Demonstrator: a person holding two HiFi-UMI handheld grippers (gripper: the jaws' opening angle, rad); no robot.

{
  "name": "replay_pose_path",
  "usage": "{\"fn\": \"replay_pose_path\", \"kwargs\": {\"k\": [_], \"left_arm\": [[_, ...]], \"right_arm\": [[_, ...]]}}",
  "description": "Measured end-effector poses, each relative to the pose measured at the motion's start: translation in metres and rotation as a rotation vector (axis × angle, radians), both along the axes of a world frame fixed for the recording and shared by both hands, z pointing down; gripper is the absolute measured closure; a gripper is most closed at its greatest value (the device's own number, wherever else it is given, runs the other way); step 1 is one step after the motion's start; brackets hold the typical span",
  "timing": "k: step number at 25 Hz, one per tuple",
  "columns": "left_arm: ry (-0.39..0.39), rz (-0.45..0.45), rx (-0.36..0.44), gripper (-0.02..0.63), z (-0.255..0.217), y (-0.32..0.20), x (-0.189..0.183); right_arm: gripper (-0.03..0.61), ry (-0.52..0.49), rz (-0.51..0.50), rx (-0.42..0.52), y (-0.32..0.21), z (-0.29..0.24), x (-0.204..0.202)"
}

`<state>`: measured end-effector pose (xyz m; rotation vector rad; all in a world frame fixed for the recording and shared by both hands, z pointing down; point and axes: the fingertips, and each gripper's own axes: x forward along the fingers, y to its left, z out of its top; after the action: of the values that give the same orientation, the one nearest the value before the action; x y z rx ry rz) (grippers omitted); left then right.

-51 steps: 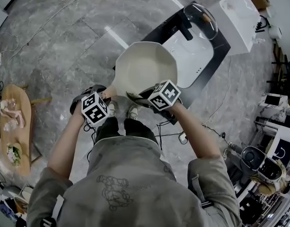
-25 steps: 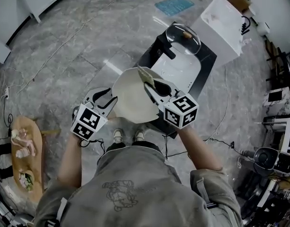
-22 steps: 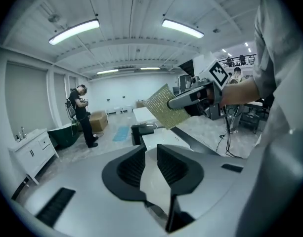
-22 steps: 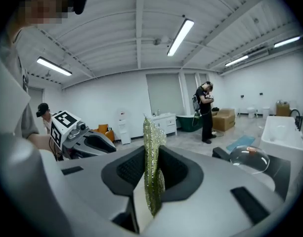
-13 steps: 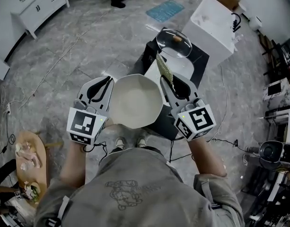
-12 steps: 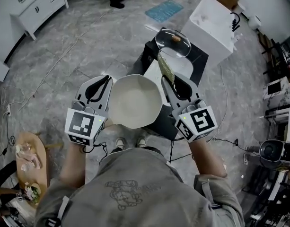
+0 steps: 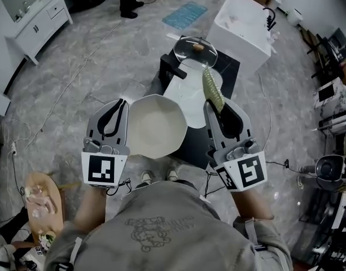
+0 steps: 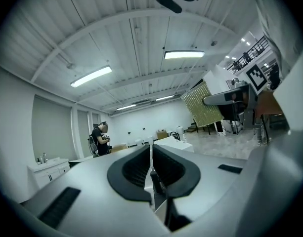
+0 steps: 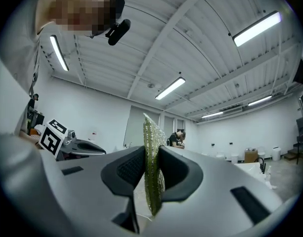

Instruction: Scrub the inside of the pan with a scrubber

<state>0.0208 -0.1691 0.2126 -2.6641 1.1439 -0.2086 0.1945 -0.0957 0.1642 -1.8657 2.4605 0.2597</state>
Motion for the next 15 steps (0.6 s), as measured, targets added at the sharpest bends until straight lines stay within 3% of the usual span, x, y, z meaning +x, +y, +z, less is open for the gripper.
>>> {"fn": "replay_pose_path", "kwargs": {"k": [4, 9, 15], "left_arm": [[0.005, -0.016, 0.007, 0.584, 0.005, 0.006, 0.003], [-0.073, -0.024, 0.001, 0.584, 0.024, 0.01, 0.01], [-0.091, -0.026, -0.007, 0.584, 0.03, 0.011, 0.015]], "right_arm": [[0.494, -0.016, 0.009, -0.005, 0.01, 0.009, 0.004], [0.494, -0.037, 0.001, -0.048, 0.015, 0.033, 0.002], [0.494, -0.061, -0.004, -0.081, 0.016, 0.048, 0.007]]}}
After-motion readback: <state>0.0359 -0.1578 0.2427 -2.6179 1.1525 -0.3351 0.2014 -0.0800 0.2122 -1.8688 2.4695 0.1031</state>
